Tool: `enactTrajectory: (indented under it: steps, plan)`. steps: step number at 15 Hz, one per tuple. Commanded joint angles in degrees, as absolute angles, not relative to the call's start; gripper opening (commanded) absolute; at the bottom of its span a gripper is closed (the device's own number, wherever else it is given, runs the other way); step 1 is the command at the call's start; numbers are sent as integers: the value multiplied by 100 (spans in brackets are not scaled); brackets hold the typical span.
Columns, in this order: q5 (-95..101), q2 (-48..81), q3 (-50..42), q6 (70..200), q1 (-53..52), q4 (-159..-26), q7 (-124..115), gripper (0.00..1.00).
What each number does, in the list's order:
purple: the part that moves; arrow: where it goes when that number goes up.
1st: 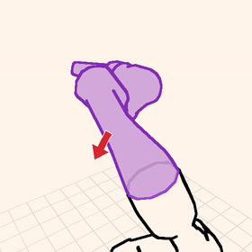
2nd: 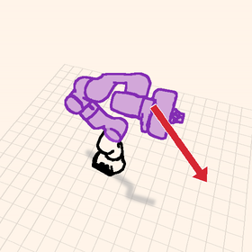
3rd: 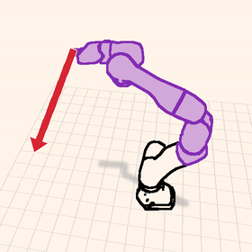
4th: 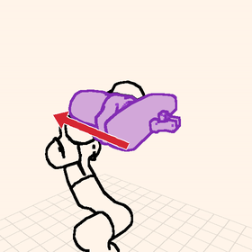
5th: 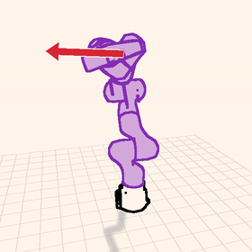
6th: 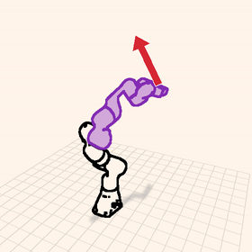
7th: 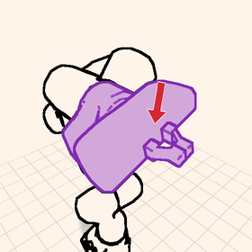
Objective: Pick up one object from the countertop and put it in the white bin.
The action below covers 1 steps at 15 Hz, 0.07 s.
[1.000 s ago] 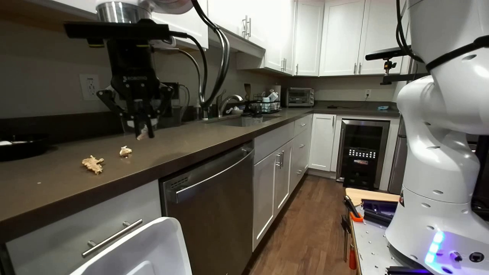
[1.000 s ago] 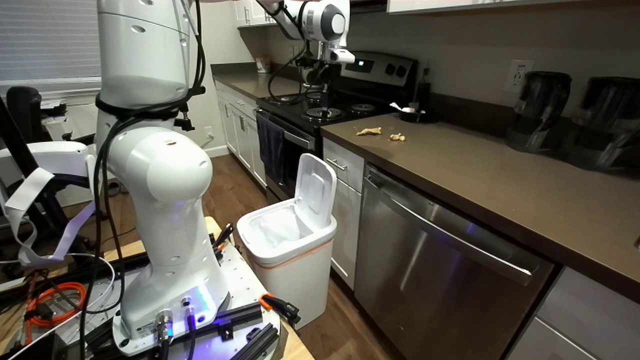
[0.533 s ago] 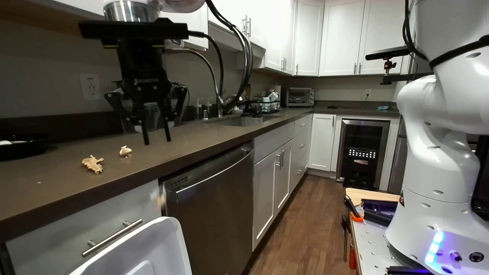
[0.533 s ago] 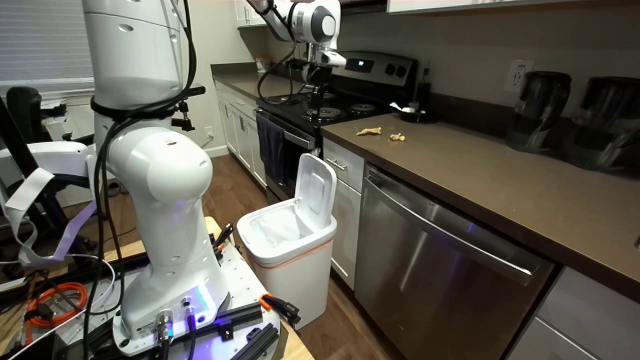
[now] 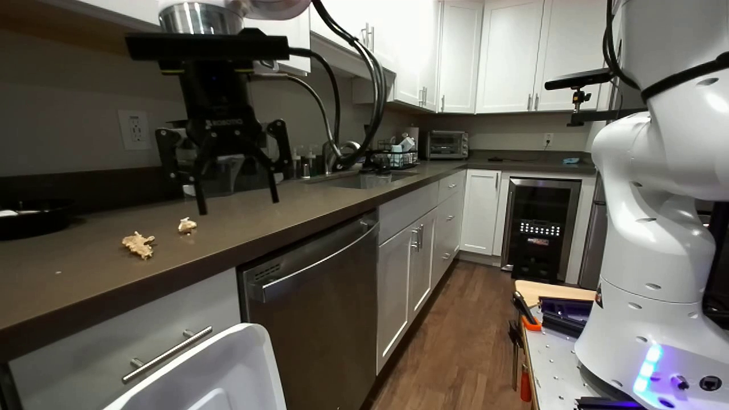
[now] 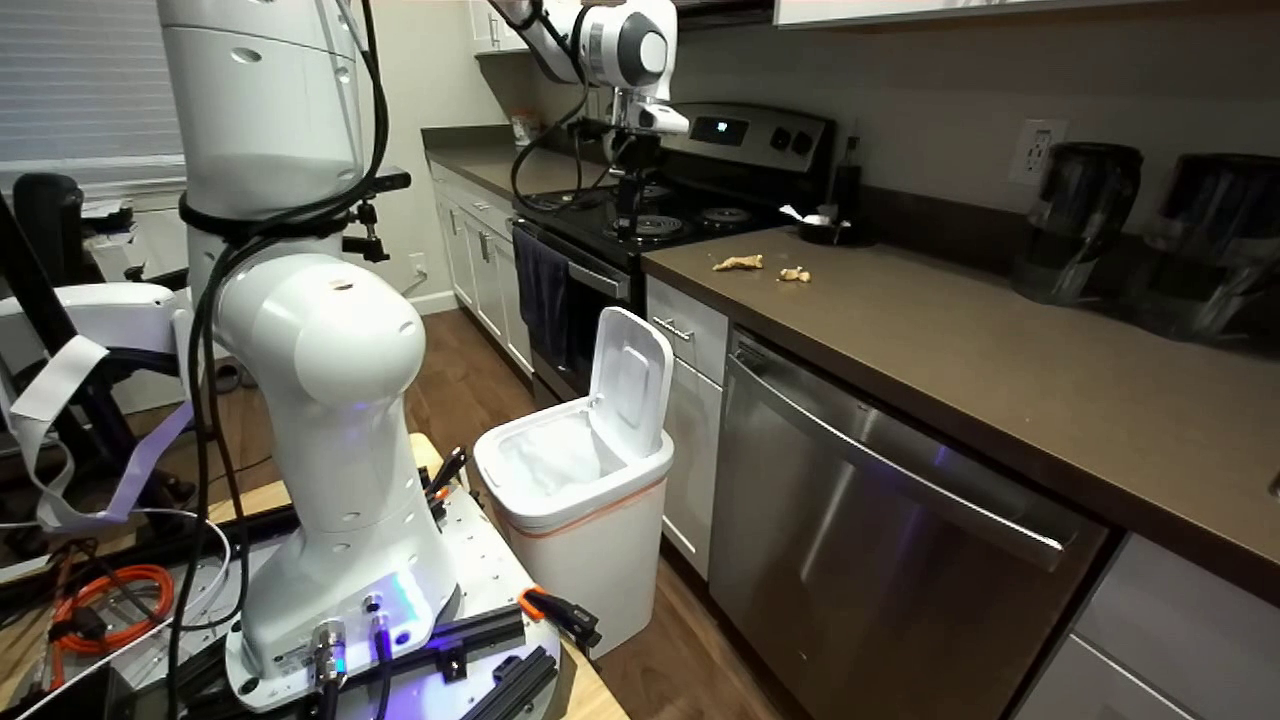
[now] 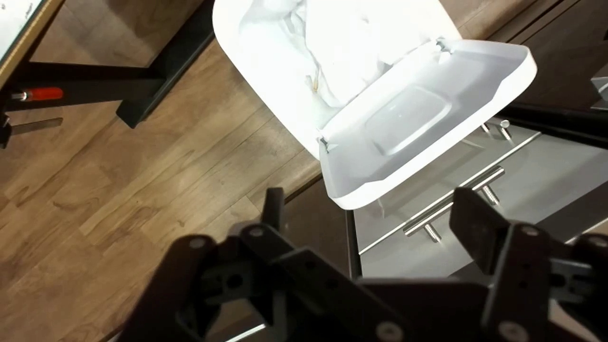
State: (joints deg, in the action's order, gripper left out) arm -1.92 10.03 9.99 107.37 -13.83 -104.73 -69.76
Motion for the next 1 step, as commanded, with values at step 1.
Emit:
enactTrajectory:
  steps: [1]
  plan:
    - [-195, 1007, 981, 10719, -1403, -10458, -6969, 95]
